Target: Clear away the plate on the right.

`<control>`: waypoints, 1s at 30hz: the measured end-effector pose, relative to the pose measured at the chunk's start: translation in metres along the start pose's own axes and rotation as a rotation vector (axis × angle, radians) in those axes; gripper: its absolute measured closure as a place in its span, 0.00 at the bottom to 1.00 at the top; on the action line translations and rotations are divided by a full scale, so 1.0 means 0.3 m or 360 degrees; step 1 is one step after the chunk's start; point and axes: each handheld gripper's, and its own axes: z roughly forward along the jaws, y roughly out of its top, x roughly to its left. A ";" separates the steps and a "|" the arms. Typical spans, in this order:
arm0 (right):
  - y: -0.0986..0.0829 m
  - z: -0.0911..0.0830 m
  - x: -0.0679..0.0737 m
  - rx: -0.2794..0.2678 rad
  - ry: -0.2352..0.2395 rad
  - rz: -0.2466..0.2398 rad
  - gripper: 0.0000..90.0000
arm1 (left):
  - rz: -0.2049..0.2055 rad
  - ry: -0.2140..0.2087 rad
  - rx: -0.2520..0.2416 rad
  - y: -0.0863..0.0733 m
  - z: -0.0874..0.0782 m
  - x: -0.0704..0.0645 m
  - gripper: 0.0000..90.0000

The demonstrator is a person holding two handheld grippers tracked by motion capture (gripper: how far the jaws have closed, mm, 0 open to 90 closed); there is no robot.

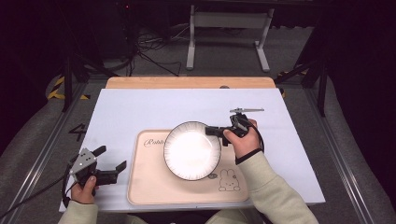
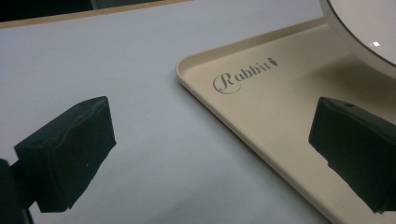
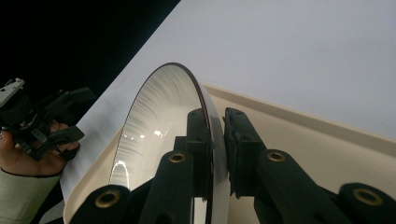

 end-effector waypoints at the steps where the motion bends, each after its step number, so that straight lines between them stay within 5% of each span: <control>1: -0.002 0.004 0.001 0.0003 0.0002 -0.0001 0.90 | 0.0000 0.0001 0.0000 0.000 0.000 0.000 0.01; 30: -0.059 0.090 0.012 0.0118 0.0048 0.0020 0.90 | 0.0002 -0.0001 0.0001 0.000 0.000 -0.001 0.01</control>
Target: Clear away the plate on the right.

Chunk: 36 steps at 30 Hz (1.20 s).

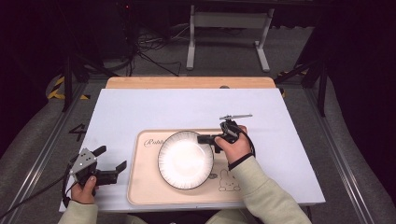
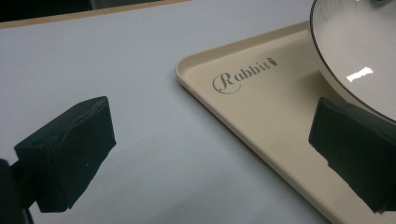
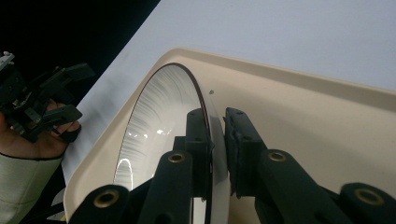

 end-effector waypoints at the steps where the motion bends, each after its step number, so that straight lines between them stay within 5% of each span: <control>1: 0.000 0.000 -0.001 0.0004 -0.0002 0.0001 0.90 | 0.0000 0.0000 0.0000 0.000 0.000 0.000 0.01; 11: -0.002 0.005 -0.025 0.0105 -0.0073 -0.0073 0.91 | 0.0002 0.0001 0.0002 0.000 0.000 0.000 0.01; 36: -0.045 0.036 -0.096 0.0218 -0.0128 -0.0053 0.81 | -0.0003 0.0005 0.0002 0.000 -0.001 0.001 0.01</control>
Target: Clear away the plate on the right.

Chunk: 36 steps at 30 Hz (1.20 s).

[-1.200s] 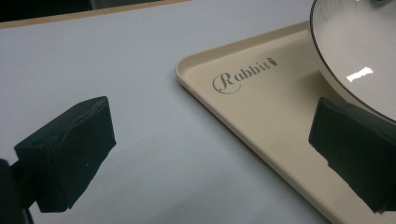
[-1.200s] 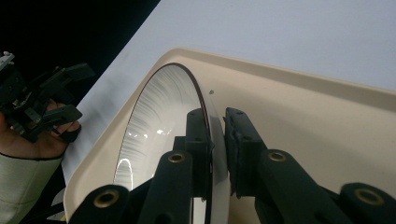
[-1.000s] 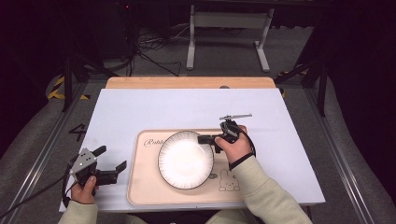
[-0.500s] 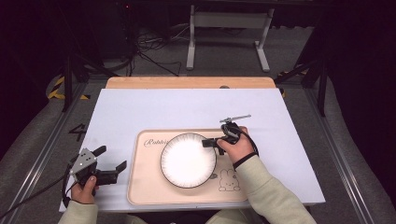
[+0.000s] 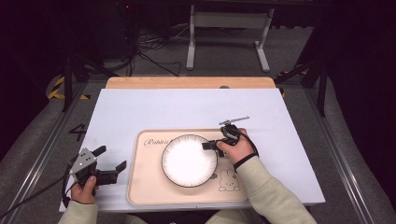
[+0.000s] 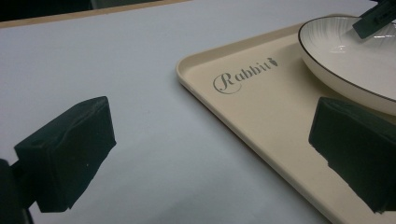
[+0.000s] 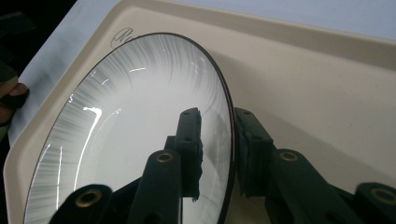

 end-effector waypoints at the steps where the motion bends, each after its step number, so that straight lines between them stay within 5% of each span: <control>1: -0.001 0.001 0.000 0.0008 -0.0009 -0.0004 0.80 | -0.0001 0.0001 -0.0001 0.000 0.000 0.000 0.01; 11: 0.002 -0.006 0.002 -0.0051 -0.0023 -0.0046 0.73 | -0.0002 0.0001 -0.0002 0.000 0.000 0.000 0.01; 21: 0.030 -0.076 0.024 -0.0195 -0.0142 -0.0256 0.65 | -0.0002 0.0000 -0.0004 0.000 0.000 -0.001 0.01; 36: 0.033 -0.182 0.054 -0.0344 -0.0098 -0.0463 0.41 | 0.0005 0.0005 -0.0001 0.000 0.000 -0.002 0.01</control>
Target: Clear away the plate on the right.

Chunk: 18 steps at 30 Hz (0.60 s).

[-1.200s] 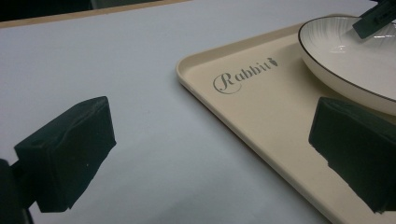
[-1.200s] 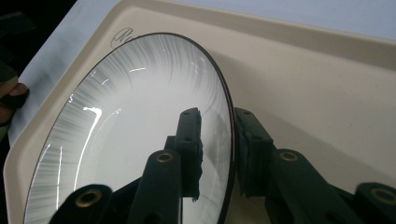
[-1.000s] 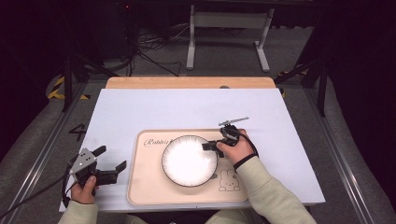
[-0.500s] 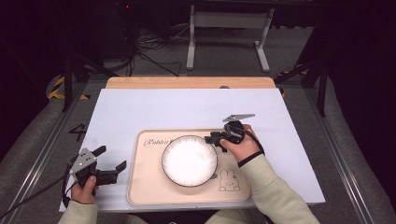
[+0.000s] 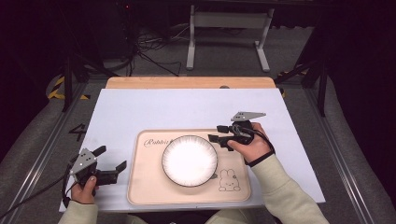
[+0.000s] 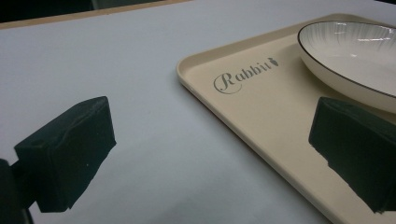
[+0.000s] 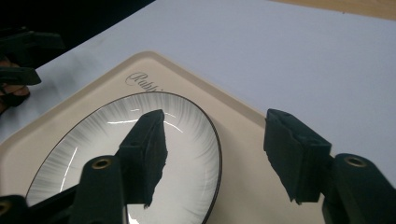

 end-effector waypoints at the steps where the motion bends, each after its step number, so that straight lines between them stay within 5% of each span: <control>1: 0.001 -0.016 0.001 -0.0034 -0.0011 -0.0034 0.34 | 0.0000 0.0000 0.0001 0.000 0.000 0.000 0.01; 8: -0.004 -0.057 -0.014 -0.0077 -0.0053 -0.0118 0.20 | -0.0007 0.0001 0.0001 0.000 0.001 0.000 0.01; 18: -0.015 -0.147 -0.058 -0.0160 -0.0070 -0.0120 0.15 | -0.0007 0.0004 0.0004 0.001 0.002 0.000 0.01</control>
